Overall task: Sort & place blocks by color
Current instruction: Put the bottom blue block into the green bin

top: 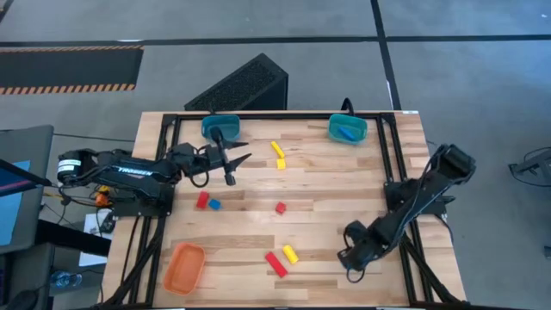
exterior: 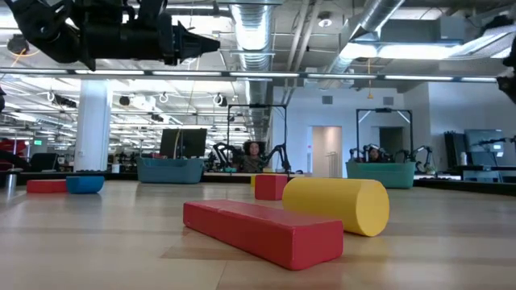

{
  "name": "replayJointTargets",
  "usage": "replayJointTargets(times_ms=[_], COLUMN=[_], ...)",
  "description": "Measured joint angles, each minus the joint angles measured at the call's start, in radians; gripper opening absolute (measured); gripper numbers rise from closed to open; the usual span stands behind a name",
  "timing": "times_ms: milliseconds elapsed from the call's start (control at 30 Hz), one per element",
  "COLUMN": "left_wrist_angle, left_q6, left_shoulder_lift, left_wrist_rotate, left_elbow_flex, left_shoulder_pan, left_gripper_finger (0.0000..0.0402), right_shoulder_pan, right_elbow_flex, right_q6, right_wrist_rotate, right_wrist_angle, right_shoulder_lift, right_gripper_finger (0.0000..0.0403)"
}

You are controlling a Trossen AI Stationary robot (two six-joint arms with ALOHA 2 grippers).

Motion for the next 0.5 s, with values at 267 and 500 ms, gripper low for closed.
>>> replayJointTargets(times_ms=[267, 500], left_wrist_angle=[-0.059, -0.168], left_q6=[-0.008, -0.047], left_shoulder_lift=[0.000, 0.000], left_wrist_rotate=[0.076, 0.071], left_elbow_flex=[0.014, 0.014], left_shoulder_pan=[-0.001, -0.001], left_gripper_finger=[0.0148, 0.0148], right_shoulder_pan=[-0.006, -0.013], right_elbow_flex=[0.177, 0.187], right_q6=[-0.089, -0.169], right_wrist_rotate=[-0.031, -0.131], right_wrist_angle=[-0.082, -0.075], right_shoulder_lift=[0.106, 0.241], right_gripper_finger=[0.0243, 0.0246])
